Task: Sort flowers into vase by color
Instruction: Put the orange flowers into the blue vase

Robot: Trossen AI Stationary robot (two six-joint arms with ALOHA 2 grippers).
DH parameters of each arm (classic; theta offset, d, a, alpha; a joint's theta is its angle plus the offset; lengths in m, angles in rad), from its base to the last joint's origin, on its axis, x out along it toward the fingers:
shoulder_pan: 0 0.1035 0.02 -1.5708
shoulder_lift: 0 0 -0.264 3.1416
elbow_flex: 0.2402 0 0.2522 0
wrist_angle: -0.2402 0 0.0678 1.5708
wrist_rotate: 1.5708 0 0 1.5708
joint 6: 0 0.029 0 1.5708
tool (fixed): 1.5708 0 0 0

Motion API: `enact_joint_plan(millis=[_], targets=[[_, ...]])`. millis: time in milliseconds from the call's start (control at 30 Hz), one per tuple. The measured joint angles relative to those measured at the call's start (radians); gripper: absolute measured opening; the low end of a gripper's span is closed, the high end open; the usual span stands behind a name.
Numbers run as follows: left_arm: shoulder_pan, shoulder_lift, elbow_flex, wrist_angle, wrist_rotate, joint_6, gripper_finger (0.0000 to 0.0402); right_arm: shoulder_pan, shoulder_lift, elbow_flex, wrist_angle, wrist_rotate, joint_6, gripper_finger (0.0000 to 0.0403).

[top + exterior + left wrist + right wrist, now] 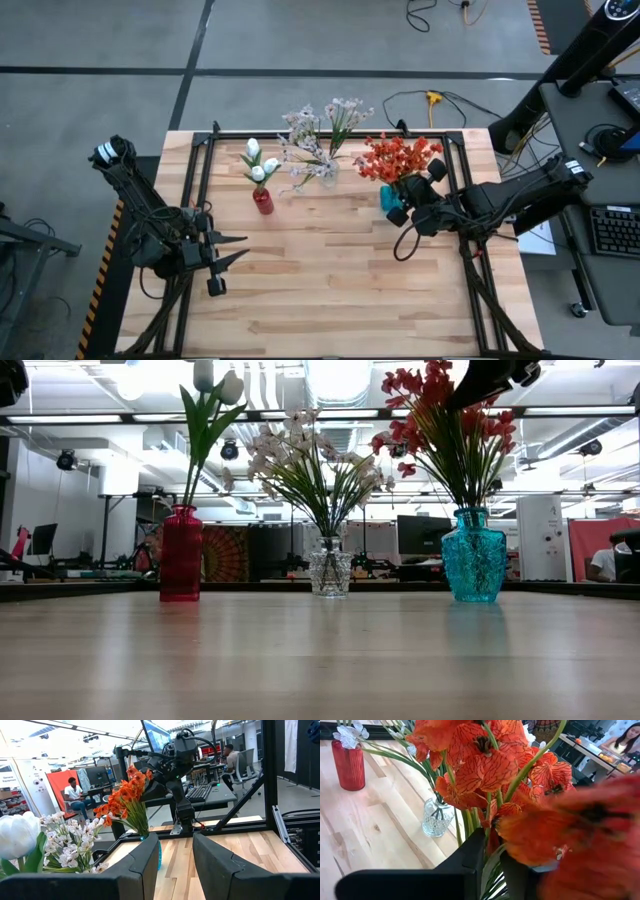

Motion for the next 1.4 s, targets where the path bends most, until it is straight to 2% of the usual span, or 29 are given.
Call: enact_joint_plan(millis=[467, 667, 867, 1000, 1167, 1300, 1400], targets=[[0.000, 0.000, 0.000, 0.000, 0.000, 0.000, 0.0105, 0.000, 0.000, 0.039, -0.024, -0.009, -0.004, 0.0163], [0.000, 0.000, 0.000, 0.000, 0.000, -0.008, 0.0105, 0.000, 0.000, 0.114, -0.087, -0.092, 0.022, 0.0205], [0.002, 0.022, 0.003, -0.001, 0.002, -0.016, 0.0105, 0.000, 0.000, 0.197, -0.191, -0.149, 0.083, 0.0216], [0.010, 0.067, 0.047, -0.001, 0.003, -0.011, 0.0105, 0.000, 0.000, 0.248, -0.292, -0.194, 0.149, 0.0215], [0.039, 0.131, 0.104, -0.018, 0.011, -0.001, 0.0105, 0.000, 0.000, 0.301, -0.337, -0.263, 0.180, 0.0215], [0.095, 0.174, 0.139, -0.060, 0.122, -0.042, 0.0105, 0.000, 0.001, 0.347, -0.380, -0.302, 0.183, 0.0215], [0.155, 0.198, 0.188, -0.174, 0.208, -0.118, 0.0105, 0.000, 0.001, 0.378, -0.421, -0.323, 0.195, 0.0215]])
